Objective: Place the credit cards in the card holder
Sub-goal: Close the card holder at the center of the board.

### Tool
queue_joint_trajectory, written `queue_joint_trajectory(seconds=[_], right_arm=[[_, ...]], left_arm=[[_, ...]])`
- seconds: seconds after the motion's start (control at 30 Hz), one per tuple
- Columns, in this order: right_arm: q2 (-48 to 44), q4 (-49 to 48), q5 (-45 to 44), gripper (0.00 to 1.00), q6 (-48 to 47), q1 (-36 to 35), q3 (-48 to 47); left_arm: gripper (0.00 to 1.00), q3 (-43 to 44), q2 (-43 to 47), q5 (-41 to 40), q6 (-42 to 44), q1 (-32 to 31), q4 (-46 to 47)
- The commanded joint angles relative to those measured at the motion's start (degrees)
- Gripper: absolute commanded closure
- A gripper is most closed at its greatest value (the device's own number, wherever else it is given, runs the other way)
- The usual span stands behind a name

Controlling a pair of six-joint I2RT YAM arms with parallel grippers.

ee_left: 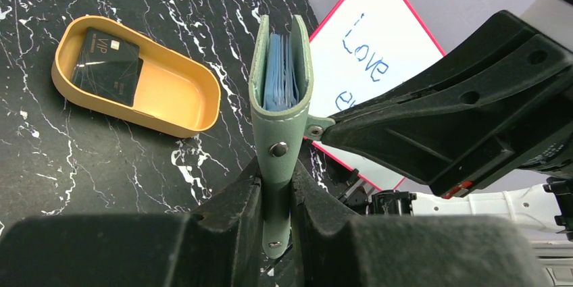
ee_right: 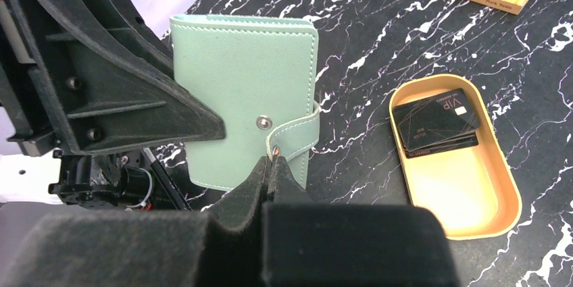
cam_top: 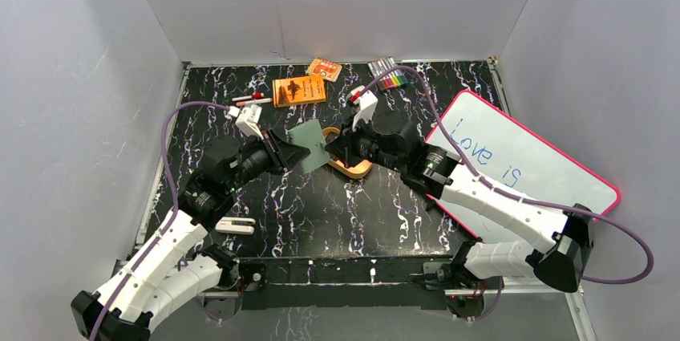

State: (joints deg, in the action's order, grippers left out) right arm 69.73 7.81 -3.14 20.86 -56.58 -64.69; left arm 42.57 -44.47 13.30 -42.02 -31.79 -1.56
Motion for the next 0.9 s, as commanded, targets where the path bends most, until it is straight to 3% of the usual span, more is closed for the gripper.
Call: queue_joint_trajectory(seconds=[0.0,0.87], right_arm=[[-0.7,-4.9,-1.2,1.0,1.9,0.1,1.8],[1.1,-12.1,-2.1,1.0,12.1,0.1,4.7]], left_arm=[[1.0,-0.4,0.4,0.8,1.4,-0.1,3.4],[1.0,-0.9,0.8,-1.8,6.5,-1.2,2.9]])
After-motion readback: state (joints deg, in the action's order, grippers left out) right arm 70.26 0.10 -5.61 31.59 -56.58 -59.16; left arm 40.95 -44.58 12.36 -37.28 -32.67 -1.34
